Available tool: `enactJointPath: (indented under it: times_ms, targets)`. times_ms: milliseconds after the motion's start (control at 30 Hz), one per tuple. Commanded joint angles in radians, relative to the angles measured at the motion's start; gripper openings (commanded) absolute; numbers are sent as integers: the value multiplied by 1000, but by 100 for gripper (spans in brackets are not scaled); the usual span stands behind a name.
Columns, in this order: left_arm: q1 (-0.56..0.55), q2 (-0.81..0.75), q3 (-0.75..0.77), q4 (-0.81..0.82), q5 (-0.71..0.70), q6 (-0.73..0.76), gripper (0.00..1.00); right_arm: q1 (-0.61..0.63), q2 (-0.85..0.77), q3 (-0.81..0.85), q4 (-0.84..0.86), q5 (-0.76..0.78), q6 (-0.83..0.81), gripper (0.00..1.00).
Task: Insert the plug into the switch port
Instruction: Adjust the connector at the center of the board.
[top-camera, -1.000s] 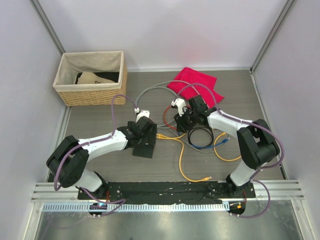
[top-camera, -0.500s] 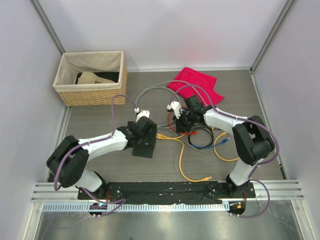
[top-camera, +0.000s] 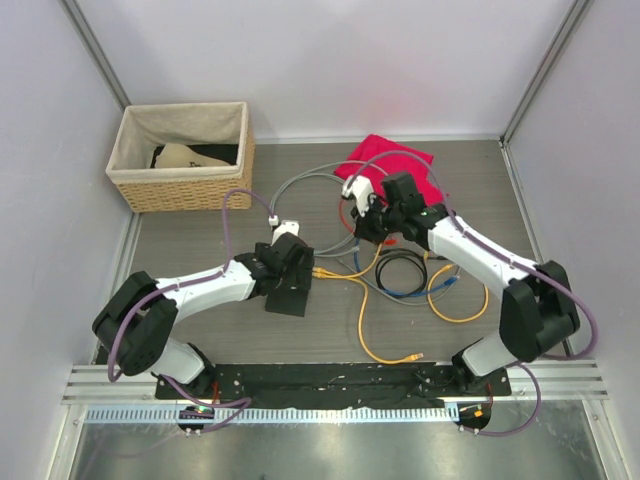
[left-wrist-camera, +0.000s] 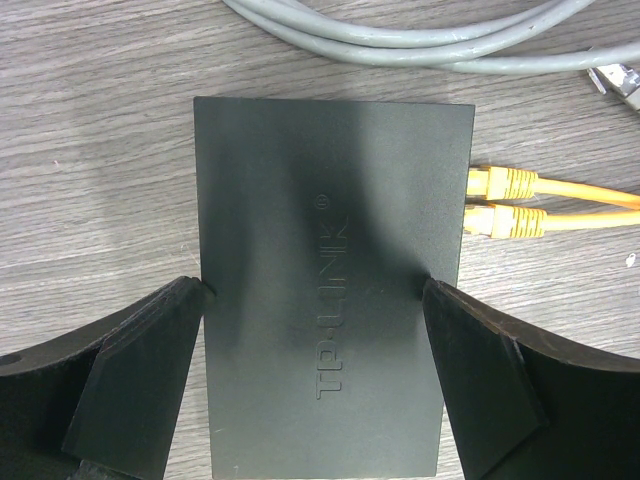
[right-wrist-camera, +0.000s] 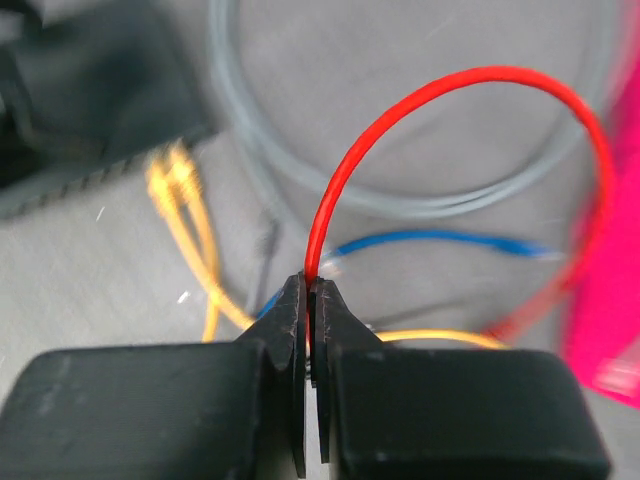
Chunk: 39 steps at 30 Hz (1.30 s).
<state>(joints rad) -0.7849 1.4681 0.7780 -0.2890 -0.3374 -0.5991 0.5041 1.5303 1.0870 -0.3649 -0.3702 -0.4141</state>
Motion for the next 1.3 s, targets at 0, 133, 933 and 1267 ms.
enactJointPath:
  times_ms: [0, 133, 933, 1267]
  targets:
    - [-1, 20, -39, -81, 57, -14, 95, 5, -120, 99, 159, 184, 58, 1]
    - [-1, 18, -40, -79, 58, -14, 95, -38, -78, 145, 234, 442, 57, 1]
    - [-1, -14, -49, -75, 52, -22, 95, -404, -139, -228, 299, 202, 569, 65]
    - [0, -54, -43, -88, 47, -37, 95, -407, -119, -223, 242, 62, 555, 31]
